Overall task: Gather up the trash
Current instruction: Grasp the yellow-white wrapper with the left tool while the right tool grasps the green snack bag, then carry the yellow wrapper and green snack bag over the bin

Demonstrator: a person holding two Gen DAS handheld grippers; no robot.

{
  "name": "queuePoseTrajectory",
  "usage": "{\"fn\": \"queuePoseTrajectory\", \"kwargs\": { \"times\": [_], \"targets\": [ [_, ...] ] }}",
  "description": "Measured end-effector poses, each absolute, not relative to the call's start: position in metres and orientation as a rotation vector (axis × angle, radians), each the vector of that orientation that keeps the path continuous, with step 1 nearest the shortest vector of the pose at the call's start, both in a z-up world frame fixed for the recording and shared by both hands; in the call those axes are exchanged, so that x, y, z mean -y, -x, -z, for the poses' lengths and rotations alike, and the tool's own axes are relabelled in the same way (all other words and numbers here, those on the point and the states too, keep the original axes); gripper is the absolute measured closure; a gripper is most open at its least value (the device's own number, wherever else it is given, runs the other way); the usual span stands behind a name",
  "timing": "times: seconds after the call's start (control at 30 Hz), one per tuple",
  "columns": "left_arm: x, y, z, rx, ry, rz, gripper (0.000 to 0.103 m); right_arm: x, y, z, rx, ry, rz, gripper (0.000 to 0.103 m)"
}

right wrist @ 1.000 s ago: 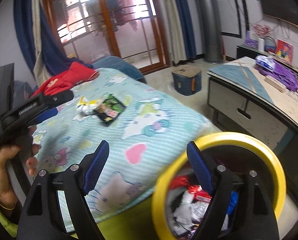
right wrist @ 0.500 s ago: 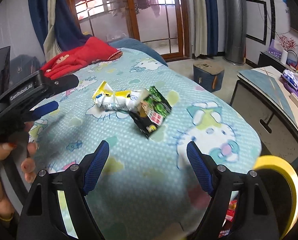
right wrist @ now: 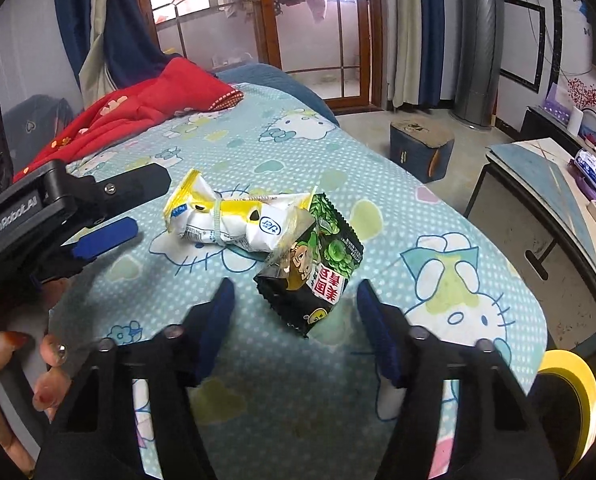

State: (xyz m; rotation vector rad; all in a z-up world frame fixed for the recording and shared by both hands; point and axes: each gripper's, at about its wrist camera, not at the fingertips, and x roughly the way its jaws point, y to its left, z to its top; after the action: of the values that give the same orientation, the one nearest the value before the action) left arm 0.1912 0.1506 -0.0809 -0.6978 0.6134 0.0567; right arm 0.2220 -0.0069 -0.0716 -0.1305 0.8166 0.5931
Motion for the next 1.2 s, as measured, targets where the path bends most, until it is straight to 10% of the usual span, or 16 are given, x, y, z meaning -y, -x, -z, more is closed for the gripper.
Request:
{"fn": "queuePoseTrajectory", "kwargs": {
  "times": [0.1, 0.47, 1.2],
  "targets": [
    [-0.152, -0.194, 0.088, -0.623, 0.731, -0.044, 0.048, 0.009, -0.220, 0.077, -0.822, 0.129, -0.592, 0.076],
    [-0.149, -0.199, 0.098, -0.640, 0.791, 0.034, 0.081, 0.034, -0.195, 0.080, -0.785, 0.032, -0.594, 0.086],
    [-0.097, -0.173, 0.059, -0.607, 0.577, 0.141, 0.090, 0.098, -0.188, 0.063, -0.751, -0.071, -0.507, 0.090]
  ]
}}
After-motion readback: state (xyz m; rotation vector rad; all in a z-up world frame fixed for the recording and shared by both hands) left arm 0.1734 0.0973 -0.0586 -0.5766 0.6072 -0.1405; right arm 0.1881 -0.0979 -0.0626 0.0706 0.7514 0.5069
